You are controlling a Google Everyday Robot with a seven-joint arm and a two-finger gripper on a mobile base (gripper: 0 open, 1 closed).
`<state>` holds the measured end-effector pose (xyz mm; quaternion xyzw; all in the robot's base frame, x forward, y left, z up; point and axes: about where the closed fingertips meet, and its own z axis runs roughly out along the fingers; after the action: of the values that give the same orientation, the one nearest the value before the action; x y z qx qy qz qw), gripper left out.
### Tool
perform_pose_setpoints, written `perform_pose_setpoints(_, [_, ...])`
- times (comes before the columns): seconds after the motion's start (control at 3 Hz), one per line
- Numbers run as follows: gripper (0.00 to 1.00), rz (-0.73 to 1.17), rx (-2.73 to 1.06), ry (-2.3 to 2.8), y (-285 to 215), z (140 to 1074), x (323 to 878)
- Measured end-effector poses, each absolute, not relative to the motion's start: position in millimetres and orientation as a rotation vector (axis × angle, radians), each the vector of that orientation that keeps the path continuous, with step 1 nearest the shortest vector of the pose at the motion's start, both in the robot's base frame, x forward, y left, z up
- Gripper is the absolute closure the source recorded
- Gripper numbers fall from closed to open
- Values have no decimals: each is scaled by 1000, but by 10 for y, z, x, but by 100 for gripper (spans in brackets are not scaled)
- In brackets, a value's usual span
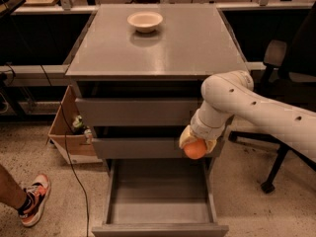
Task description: Place orange into bottom drawer
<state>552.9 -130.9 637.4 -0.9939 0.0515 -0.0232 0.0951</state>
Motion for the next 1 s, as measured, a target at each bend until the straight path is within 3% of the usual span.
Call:
perform_pose_setpoints(0.33, [100, -69, -2946, 153, -1309, 6373, 5529])
perform_pose_setpoints(1.0, [100, -61, -2581, 327, -1296, 5262, 5701])
